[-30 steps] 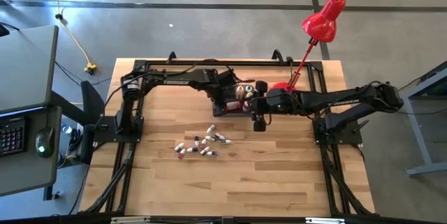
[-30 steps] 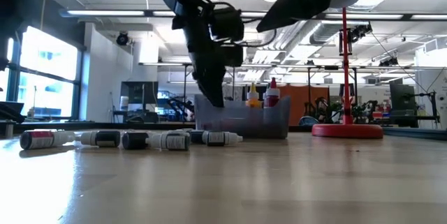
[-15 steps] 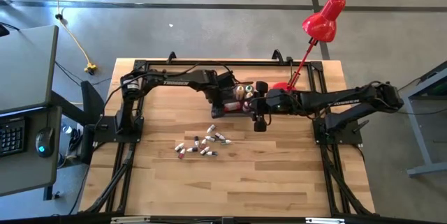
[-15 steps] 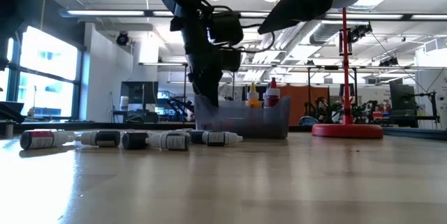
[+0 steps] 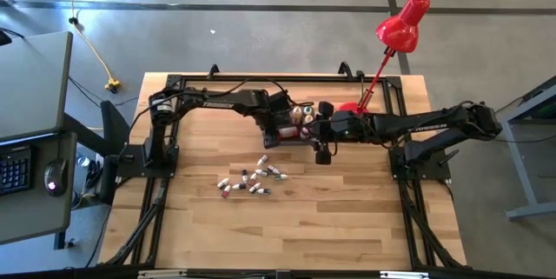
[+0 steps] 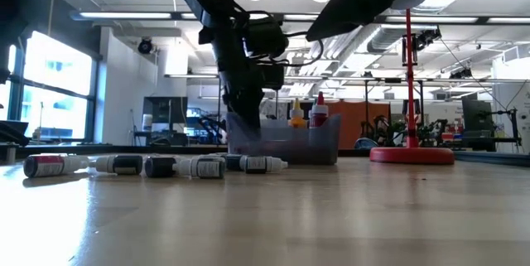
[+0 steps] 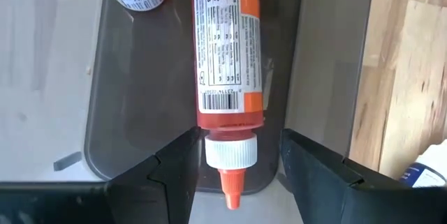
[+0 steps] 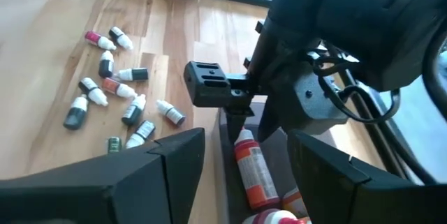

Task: Pick & Place food coloring
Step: Put the big orange food coloring bottle into the black bin

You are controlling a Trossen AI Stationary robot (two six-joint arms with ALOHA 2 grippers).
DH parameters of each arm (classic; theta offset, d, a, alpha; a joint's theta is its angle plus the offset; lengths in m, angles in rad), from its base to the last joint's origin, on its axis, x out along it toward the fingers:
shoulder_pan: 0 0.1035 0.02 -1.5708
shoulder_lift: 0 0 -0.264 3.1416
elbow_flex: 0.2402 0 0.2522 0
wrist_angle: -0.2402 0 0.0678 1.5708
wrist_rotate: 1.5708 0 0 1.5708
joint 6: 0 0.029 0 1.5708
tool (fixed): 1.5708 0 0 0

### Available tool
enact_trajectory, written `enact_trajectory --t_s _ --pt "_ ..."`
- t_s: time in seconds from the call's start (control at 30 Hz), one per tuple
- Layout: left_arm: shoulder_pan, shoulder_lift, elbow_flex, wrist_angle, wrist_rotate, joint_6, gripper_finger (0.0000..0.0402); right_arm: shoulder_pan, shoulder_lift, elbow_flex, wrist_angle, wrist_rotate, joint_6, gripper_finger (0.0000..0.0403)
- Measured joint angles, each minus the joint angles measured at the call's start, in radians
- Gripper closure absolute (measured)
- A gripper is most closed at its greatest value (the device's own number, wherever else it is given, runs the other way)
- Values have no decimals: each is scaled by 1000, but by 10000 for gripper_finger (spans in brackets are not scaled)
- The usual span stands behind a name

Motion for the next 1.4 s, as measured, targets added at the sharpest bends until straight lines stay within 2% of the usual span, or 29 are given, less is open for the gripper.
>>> enact_trajectory --t_s 0.13,0.83,1.07,1.17,1.27,1.4 --pt "0 0 -2 3 -1 -1 209 0 0 0 0 -27 2 204" --pt "0 38 -3 13 -27 -25 209 0 0 0 -13 -36 2 204" --pt "0 38 -2 4 -22 -3 209 0 0 0 -12 -134 1 204" --pt "0 37 -2 4 -22 -2 210 0 0 0 -13 -139 1 204" --pt "0 37 -2 0 -22 17 229 0 0 0 -13 -126 1 204" --pt "0 37 -2 -8 -22 26 276 0 0 0 -13 -126 1 204"
